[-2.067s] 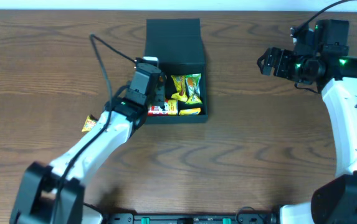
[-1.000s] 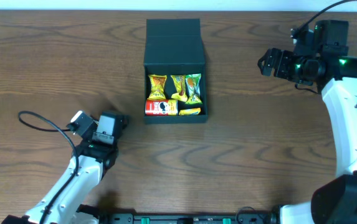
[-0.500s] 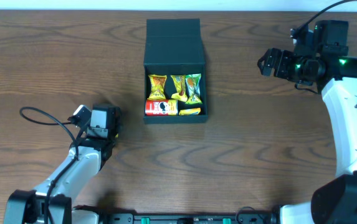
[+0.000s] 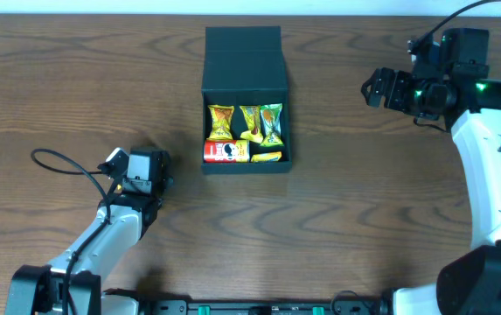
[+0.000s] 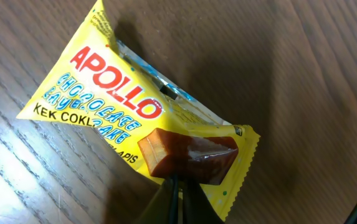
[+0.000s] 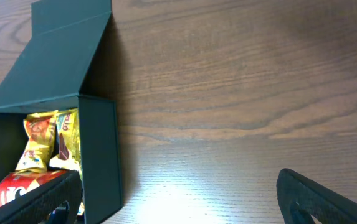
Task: Pack container
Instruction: 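Move the left gripper to the last Apollo packet and grasp it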
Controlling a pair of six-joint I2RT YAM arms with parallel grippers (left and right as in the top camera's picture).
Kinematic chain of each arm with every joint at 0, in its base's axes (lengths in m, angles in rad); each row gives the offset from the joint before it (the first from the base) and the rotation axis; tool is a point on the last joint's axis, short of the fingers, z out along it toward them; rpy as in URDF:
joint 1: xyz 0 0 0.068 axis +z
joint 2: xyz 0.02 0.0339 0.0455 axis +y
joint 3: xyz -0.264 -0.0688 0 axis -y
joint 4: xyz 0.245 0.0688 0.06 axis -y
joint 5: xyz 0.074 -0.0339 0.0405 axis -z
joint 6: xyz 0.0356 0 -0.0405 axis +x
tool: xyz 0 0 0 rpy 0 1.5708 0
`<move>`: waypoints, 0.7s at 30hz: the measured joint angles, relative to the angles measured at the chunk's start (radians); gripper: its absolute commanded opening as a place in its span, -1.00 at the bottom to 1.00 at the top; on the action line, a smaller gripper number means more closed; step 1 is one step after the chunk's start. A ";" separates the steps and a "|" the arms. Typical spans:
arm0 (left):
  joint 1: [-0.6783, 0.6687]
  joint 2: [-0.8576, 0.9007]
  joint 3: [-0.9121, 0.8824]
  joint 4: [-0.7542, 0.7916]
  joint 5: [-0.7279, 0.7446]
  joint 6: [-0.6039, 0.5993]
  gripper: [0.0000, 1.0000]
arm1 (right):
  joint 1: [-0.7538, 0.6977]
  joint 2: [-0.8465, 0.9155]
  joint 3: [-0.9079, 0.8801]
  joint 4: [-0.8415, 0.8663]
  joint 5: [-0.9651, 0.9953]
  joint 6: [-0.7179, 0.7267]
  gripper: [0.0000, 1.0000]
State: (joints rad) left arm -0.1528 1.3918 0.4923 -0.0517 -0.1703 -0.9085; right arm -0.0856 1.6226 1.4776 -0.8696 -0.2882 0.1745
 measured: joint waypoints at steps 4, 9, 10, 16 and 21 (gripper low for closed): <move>0.000 0.000 0.000 0.000 0.008 0.001 -0.81 | 0.000 0.000 0.000 0.000 0.000 0.000 0.99; 0.000 -0.012 0.000 -0.002 0.049 -0.050 -0.03 | 0.000 0.000 0.000 0.000 0.000 0.000 0.99; 0.001 -0.027 0.000 0.000 0.056 -0.094 0.01 | 0.000 0.000 0.000 0.000 0.000 0.000 0.99; 0.000 -0.108 0.000 0.006 0.063 -0.207 -0.02 | 0.000 0.000 0.000 0.006 0.000 0.000 0.99; 0.002 -0.161 0.000 0.008 0.030 -0.280 0.06 | 0.000 0.000 0.000 0.014 0.000 0.000 0.98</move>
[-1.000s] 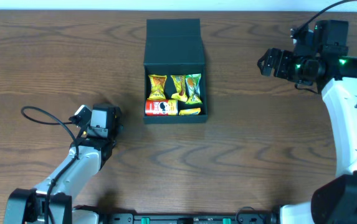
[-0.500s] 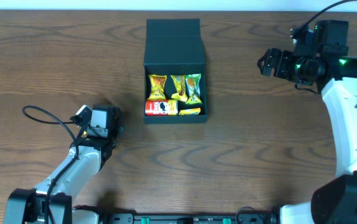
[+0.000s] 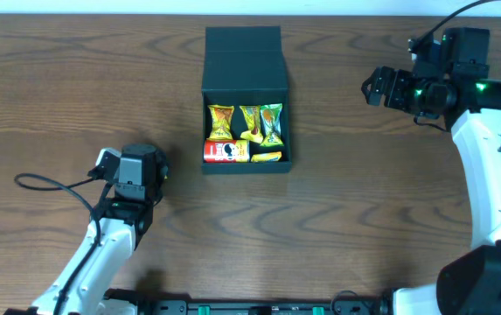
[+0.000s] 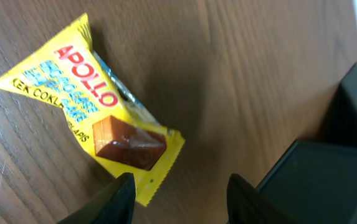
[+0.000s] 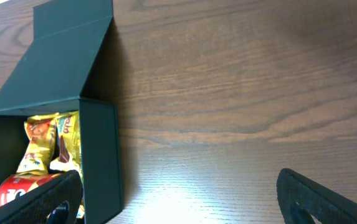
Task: Pack container
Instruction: 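Move the left gripper to the last Apollo packet and grasp it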
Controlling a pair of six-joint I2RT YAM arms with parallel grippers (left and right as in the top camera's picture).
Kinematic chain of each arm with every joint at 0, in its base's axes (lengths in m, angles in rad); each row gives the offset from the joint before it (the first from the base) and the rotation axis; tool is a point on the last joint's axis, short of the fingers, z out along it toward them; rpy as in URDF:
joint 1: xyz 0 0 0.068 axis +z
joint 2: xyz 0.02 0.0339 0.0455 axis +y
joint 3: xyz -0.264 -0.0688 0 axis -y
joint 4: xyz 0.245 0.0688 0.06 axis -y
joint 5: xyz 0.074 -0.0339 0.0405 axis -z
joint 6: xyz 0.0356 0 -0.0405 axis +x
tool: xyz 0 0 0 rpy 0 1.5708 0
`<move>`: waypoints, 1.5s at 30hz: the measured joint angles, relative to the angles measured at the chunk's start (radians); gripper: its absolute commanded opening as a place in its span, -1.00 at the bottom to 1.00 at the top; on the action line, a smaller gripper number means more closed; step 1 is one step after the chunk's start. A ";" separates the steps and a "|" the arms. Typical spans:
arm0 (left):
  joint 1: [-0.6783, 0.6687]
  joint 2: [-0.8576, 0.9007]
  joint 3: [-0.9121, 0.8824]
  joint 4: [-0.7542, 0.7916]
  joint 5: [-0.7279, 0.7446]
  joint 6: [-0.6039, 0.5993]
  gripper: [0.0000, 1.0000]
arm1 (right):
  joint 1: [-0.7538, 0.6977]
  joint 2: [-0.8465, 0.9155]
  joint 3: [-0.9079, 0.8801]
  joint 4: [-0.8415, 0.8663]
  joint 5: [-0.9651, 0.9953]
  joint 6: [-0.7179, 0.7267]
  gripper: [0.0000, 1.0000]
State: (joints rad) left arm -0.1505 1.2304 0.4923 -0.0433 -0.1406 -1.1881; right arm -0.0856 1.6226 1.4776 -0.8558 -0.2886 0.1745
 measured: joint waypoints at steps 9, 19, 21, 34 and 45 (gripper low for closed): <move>0.085 -0.010 0.000 0.018 -0.023 -0.065 0.08 | 0.000 0.000 0.000 0.000 0.000 0.000 0.99; 0.101 -0.010 0.000 0.011 -0.035 -0.001 0.08 | 0.000 0.000 0.000 0.000 0.000 0.000 0.99; 0.101 -0.010 0.000 0.003 -0.045 0.011 0.02 | 0.000 0.000 0.000 0.001 0.000 0.000 0.99; 0.105 0.031 0.001 0.032 -0.076 -0.042 0.09 | 0.018 0.000 0.000 0.002 0.000 0.000 0.99; 0.108 0.140 0.034 0.056 -0.042 -0.022 0.25 | 0.035 0.000 0.000 0.006 -0.001 0.000 0.99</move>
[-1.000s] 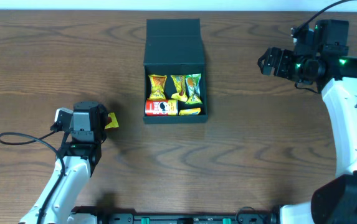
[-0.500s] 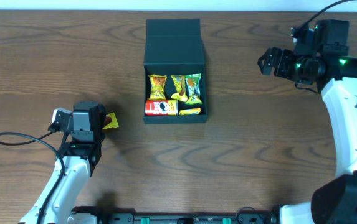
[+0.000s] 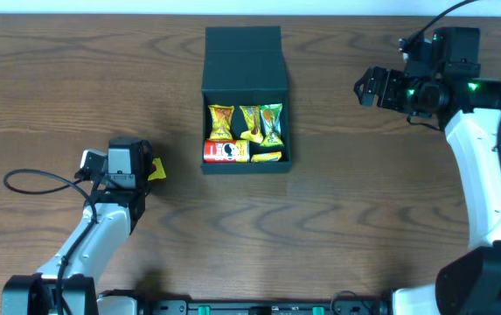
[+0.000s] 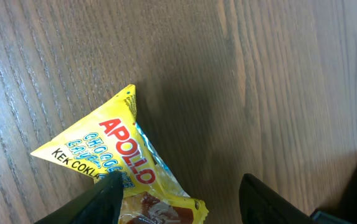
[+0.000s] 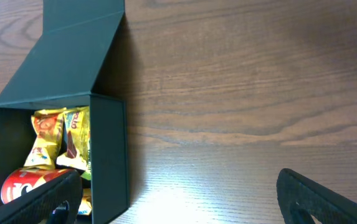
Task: Pack container
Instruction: 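Move the left gripper to the last Apollo packet and grasp it, then carry the Apollo packet over the box with the left gripper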
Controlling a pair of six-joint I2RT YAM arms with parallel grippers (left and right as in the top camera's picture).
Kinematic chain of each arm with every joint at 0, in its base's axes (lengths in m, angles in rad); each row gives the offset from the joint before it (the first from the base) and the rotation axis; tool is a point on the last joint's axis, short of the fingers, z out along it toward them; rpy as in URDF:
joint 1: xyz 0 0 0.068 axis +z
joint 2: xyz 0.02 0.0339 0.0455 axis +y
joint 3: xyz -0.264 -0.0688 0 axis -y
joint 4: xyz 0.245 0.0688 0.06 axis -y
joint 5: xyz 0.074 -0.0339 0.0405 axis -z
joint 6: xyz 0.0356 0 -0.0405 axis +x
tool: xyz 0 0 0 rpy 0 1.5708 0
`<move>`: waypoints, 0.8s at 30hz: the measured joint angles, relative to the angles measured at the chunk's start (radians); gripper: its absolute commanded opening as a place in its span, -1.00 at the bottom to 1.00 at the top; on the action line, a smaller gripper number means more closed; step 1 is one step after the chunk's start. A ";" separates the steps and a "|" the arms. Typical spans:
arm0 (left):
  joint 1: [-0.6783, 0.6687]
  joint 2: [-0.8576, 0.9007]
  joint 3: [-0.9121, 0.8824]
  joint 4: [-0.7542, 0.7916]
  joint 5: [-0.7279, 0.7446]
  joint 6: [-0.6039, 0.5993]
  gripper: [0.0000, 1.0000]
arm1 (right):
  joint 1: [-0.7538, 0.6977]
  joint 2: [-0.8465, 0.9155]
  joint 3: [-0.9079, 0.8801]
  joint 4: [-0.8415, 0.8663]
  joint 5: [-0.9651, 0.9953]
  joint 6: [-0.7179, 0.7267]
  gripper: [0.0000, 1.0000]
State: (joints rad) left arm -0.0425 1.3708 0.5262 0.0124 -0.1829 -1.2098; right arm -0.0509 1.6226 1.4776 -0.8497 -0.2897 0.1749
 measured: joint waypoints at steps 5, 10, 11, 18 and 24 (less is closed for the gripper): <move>0.000 0.000 0.000 -0.001 0.009 0.006 0.26 | 0.001 0.000 0.000 0.006 0.000 0.000 0.98; 0.000 0.000 0.002 -0.031 0.021 0.066 0.29 | 0.011 0.000 0.000 0.007 0.000 0.000 0.99; 0.000 0.000 0.003 -0.045 0.017 0.089 0.29 | 0.013 0.000 0.000 0.009 0.000 0.000 0.98; 0.000 0.000 0.004 -0.095 0.031 0.137 0.25 | 0.017 0.000 0.000 0.024 -0.002 0.000 0.98; 0.001 0.000 0.005 -0.159 0.049 0.136 0.26 | 0.017 0.000 0.000 0.029 -0.002 0.000 0.99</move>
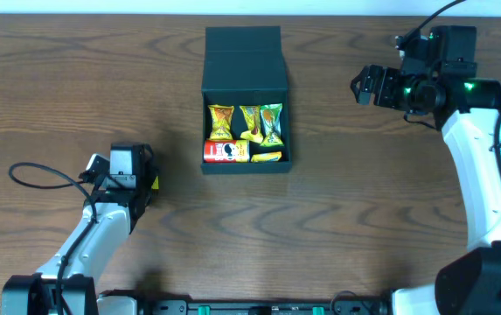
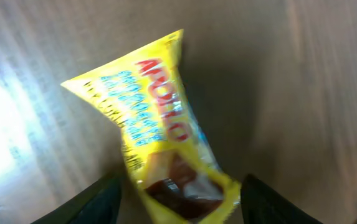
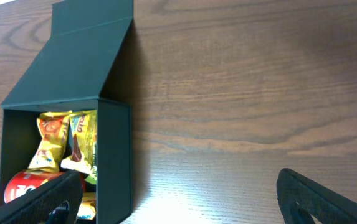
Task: Pack container
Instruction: 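Carry the Apollo packet over the box with the left gripper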
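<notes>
A yellow Apollo cake packet [image 2: 166,137] lies on the wooden table, blurred in the left wrist view. Its lower end reaches between the fingers of my open left gripper [image 2: 178,208]. Overhead, only a yellow sliver of the packet [image 1: 154,182] shows beside the left gripper [image 1: 128,175]. The dark green box [image 1: 281,122] stands mid-table with its lid folded back. Inside are yellow and green snack packs [image 1: 246,122] and a red one [image 1: 224,151]. My right gripper [image 3: 178,208] hangs open and empty to the right of the box [image 3: 113,155], above the table.
A black cable [image 1: 45,171] loops on the table left of the left arm. The box's open lid [image 1: 243,57] lies flat toward the table's far edge. Bare wood [image 1: 355,210] stretches between the box and the right arm.
The left gripper, still open, has closed in on the packet, whose lower end now sits between the fingers. Overhead, less of the packet shows. The right gripper has shifted slightly left.
At first the left gripper's fingers were shut together at the packet's lower edge. Then they stood open with the packet lying on the table ahead. Later the gripper was further left, still open, and now straddles the packet's end. The right arm has barely moved.
</notes>
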Controlling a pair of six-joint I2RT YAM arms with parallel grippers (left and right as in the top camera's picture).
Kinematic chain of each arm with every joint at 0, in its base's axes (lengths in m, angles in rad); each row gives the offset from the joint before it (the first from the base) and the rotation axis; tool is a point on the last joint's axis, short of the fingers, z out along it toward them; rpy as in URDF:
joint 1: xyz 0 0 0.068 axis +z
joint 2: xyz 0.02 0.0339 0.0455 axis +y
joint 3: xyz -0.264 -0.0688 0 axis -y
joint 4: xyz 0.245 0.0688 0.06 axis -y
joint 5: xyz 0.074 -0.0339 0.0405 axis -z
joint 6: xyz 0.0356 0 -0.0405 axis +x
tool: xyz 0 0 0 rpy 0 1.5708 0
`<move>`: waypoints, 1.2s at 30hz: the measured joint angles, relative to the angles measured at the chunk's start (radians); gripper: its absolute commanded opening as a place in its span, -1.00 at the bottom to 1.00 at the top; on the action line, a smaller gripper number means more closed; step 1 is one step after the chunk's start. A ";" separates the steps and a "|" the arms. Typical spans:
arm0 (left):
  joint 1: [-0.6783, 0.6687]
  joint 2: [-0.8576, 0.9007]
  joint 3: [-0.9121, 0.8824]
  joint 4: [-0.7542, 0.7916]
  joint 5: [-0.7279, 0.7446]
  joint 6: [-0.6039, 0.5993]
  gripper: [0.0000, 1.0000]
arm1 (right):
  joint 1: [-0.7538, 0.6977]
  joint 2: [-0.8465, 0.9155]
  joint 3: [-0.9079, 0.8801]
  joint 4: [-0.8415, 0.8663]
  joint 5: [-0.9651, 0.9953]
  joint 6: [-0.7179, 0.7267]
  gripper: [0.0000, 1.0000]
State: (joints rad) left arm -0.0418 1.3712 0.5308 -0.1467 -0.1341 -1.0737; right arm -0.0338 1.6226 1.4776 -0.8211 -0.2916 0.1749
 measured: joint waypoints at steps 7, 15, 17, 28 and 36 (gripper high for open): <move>0.000 0.000 0.000 -0.023 -0.007 -0.005 -0.03 | 0.000 0.000 0.000 0.004 0.000 0.000 0.99; 0.000 0.016 0.000 -0.003 -0.007 -0.003 -0.03 | 0.000 0.000 0.000 0.004 0.000 0.000 0.98; 0.000 0.037 0.000 0.014 -0.005 -0.002 -0.05 | 0.000 0.000 0.000 0.004 0.000 0.000 0.99; 0.001 0.115 0.020 0.103 0.031 -0.006 -0.88 | 0.000 0.000 0.000 0.003 0.000 0.000 0.99; 0.001 0.115 0.023 0.106 0.034 0.035 -0.89 | 0.000 0.000 0.000 0.003 0.000 0.000 0.99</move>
State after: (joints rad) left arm -0.0410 1.4864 0.5541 -0.0402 -0.0998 -1.0386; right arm -0.0338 1.6226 1.4776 -0.8185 -0.2916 0.1749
